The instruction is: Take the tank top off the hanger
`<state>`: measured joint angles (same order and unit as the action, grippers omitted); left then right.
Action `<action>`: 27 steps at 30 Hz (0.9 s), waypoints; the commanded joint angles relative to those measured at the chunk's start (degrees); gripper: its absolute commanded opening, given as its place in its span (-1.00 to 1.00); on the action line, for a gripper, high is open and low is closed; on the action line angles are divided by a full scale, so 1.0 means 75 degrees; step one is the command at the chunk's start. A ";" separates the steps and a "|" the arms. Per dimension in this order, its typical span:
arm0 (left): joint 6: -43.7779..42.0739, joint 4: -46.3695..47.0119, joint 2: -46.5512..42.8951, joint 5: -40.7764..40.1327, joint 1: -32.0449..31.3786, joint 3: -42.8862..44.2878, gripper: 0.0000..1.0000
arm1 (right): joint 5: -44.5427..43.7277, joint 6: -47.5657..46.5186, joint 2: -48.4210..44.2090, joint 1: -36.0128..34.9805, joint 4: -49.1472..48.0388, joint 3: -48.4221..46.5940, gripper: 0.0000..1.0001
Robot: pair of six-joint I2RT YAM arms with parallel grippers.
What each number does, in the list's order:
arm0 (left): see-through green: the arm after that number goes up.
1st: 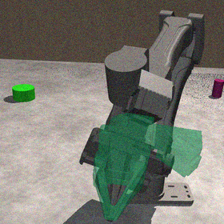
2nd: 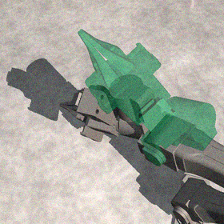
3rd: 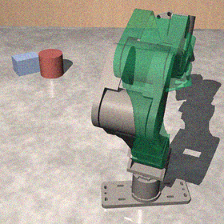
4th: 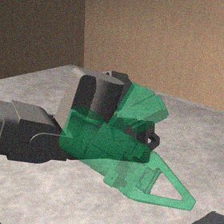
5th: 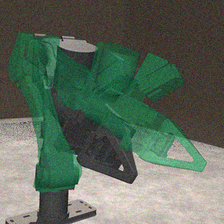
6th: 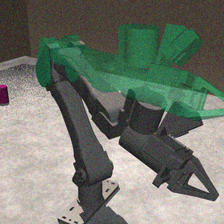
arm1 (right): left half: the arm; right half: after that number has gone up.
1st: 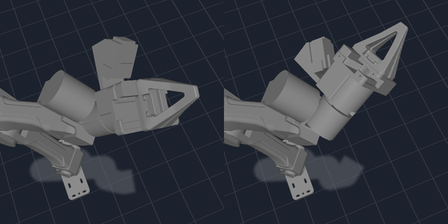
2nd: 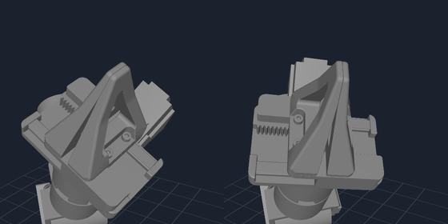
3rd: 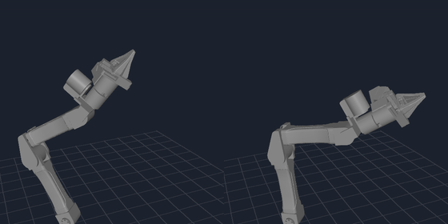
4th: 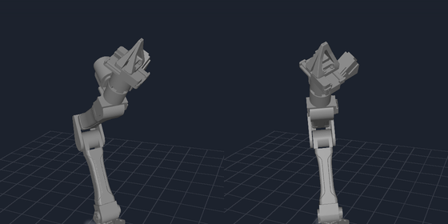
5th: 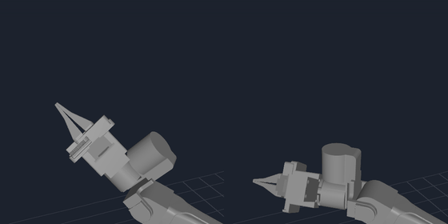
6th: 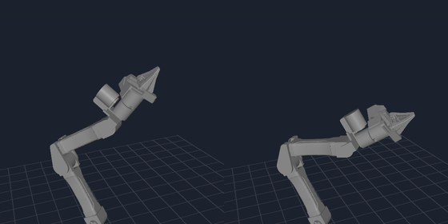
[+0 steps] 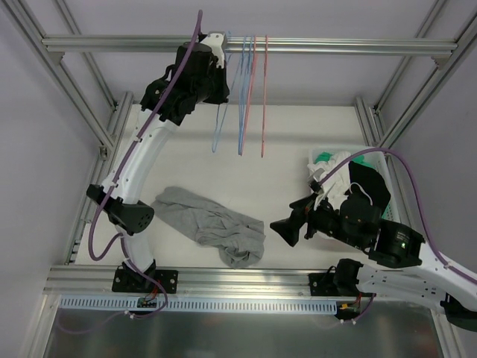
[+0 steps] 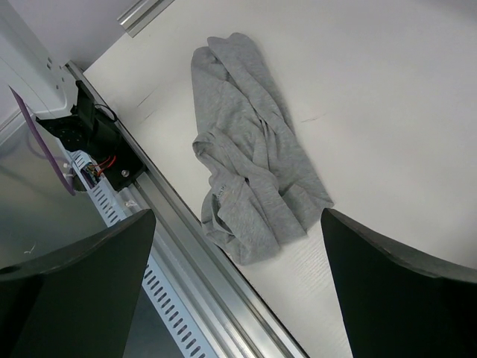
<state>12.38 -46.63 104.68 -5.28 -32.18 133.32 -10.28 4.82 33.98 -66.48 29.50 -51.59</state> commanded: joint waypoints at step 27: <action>0.0341 0.0065 -0.4306 -0.2081 0.0026 -0.3276 0.97 | 0.0852 -0.0842 0.4909 -0.0019 -0.2315 0.0938 0.99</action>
<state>13.17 -45.45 81.52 -14.31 -32.18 115.00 -7.55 0.03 64.16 -66.48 16.88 -42.30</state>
